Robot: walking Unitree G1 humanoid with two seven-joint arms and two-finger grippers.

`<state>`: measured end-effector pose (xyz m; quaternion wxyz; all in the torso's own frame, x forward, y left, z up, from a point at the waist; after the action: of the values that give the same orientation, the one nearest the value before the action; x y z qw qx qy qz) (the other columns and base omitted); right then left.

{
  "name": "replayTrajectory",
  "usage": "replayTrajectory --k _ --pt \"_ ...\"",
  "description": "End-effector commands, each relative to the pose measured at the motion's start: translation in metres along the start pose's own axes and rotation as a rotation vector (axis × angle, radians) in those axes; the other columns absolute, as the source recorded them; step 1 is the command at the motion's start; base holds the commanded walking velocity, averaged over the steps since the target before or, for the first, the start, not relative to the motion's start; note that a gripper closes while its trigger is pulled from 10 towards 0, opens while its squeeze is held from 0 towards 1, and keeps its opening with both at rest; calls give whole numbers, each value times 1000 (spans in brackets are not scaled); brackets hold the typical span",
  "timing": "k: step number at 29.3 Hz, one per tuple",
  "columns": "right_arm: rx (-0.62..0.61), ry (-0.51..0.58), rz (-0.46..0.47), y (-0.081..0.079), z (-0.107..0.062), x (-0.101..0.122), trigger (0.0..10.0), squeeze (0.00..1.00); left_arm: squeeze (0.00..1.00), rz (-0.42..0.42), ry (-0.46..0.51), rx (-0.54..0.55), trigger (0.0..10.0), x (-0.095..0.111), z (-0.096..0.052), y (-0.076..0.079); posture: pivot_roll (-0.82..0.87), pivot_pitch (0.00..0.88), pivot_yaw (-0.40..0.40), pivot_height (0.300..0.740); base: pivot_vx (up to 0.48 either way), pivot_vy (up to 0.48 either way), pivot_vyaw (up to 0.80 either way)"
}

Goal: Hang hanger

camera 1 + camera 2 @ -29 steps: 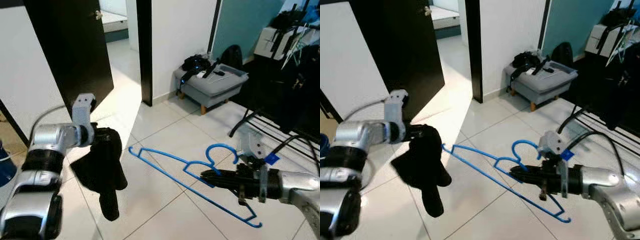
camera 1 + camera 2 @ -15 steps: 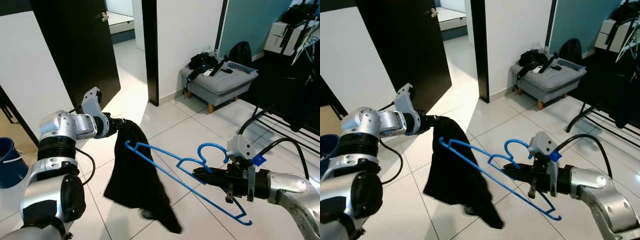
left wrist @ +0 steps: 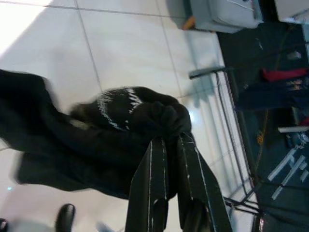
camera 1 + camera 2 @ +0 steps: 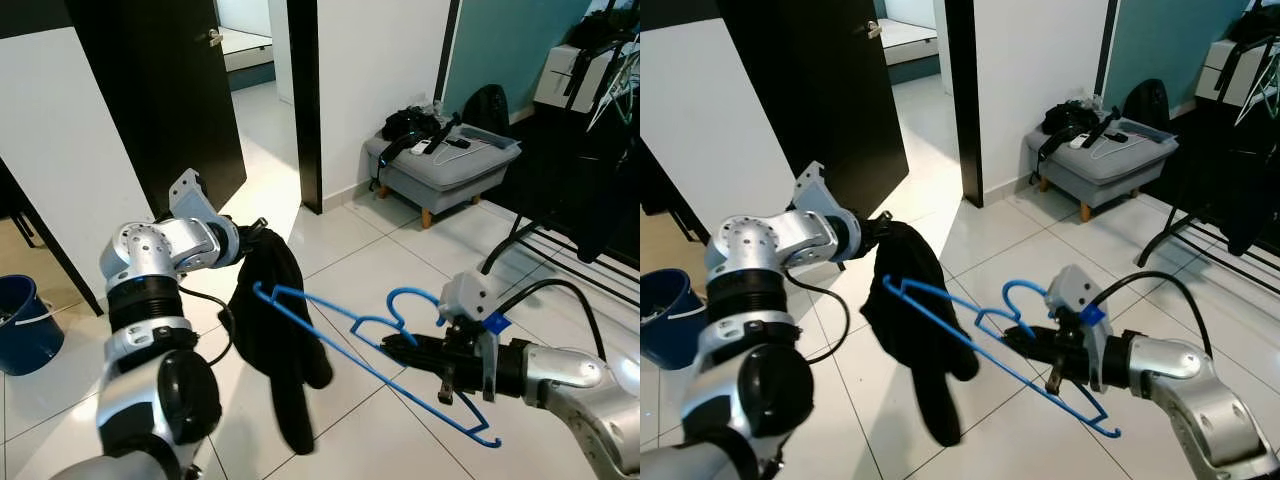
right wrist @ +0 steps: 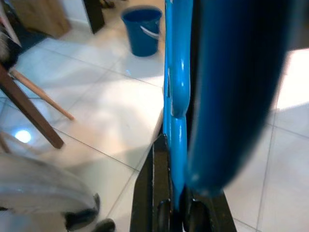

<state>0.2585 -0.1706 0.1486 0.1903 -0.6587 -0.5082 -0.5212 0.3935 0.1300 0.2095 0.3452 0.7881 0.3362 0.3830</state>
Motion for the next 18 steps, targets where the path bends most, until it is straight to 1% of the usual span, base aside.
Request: replayTrajectory --k 1,5,6,13,16,17,18 --pt "10 -75 -3 -5 11 -10 10000 0 0 -9 15 -68 10000 2 -7 21 -78 0 99 736 0 0 0" --pt "-4 -103 3 -6 18 -13 10000 0 0 -12 18 -76 10000 1 -9 26 -77 0 98 736 0 0 0" --pt "-4 -123 3 -7 23 -16 10000 0 0 -22 29 -77 10000 3 -11 28 -77 0 99 736 0 0 0" --pt "-12 -143 -3 -7 28 -19 10000 0 0 -27 48 -79 10000 9 -15 31 -71 0 95 736 0 0 0" --pt "-51 -192 -18 0 25 -25 10000 0 0 -25 108 -43 10000 19 -21 25 -70 0 92 736 0 0 0" --pt "-51 -192 -18 0 25 -25 10000 0 0 -25 108 -43 10000 19 -21 25 -70 0 92 736 0 0 0" --pt "-64 -211 -23 3 21 -27 10000 0 0 -10 146 -14 10000 25 -23 20 -71 0 88 736 0 0 0"
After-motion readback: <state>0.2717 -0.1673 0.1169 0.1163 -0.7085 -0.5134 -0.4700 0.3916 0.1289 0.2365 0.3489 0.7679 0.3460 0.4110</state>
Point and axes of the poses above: a point about 5 cm out from each wrist's last joint towards the gripper, its own z axis pointing out of the wrist towards the gripper, its own x axis along the axis of the wrist's last joint, y = z × x, the point moved 2 cm from there along z, pointing out of the wrist towards the gripper, and after that the axes turned 12 degrees about -z, right-handed, at the moved point
